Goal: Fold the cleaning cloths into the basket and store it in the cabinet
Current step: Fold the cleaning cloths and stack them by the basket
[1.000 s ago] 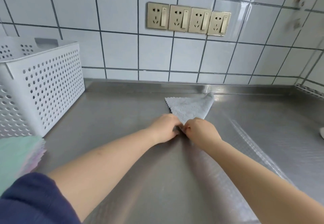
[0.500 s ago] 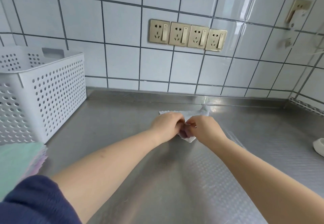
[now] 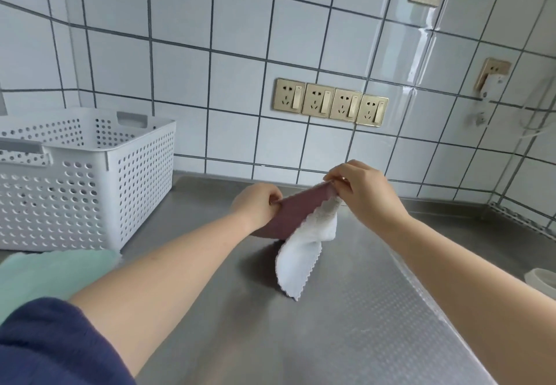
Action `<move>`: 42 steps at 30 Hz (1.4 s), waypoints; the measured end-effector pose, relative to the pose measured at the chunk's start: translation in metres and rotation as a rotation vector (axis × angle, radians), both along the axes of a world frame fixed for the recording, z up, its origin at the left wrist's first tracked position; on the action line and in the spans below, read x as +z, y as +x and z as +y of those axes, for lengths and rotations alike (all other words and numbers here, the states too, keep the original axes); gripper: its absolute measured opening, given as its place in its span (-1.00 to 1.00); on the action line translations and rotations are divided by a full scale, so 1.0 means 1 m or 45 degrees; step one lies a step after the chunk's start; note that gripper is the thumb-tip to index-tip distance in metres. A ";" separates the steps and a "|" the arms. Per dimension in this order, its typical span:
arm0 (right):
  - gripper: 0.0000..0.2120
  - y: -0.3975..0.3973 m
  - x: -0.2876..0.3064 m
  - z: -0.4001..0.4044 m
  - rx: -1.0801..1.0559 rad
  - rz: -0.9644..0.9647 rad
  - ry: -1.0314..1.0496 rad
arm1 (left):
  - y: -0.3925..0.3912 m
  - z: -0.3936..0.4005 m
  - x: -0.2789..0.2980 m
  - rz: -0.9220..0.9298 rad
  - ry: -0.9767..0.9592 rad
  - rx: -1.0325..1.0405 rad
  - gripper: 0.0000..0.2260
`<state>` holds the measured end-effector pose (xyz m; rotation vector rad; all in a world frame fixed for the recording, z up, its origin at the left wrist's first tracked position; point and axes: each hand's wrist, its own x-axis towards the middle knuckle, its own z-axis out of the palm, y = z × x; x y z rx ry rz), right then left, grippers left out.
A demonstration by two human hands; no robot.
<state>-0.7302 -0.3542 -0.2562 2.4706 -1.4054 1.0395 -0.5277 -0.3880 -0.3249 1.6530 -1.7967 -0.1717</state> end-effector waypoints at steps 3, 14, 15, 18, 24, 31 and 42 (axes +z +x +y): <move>-0.77 0.002 0.011 0.008 -0.003 0.009 -0.016 | 0.026 0.011 0.001 -0.024 -0.016 0.057 -0.89; -0.82 0.007 0.044 0.013 -0.141 0.182 -0.105 | 0.100 0.048 0.035 -0.404 -0.367 0.207 -0.81; -0.81 0.010 0.047 0.009 -0.180 0.186 -0.107 | 0.106 0.048 0.044 -0.484 -0.391 0.199 -0.81; -0.78 0.021 0.054 -0.009 -0.310 0.236 -0.072 | 0.120 0.041 0.066 -0.668 -0.475 0.192 -0.81; -0.76 0.049 0.068 -0.061 -0.465 0.237 -0.043 | 0.136 0.010 0.109 -0.545 -0.508 0.383 -0.77; -0.76 0.075 0.099 -0.104 -0.308 -0.268 0.091 | 0.147 -0.024 0.161 -0.455 -0.487 0.488 -0.76; -0.78 0.042 0.062 -0.064 -0.259 -0.294 0.073 | 0.135 0.033 0.137 -0.271 -0.507 0.233 -0.84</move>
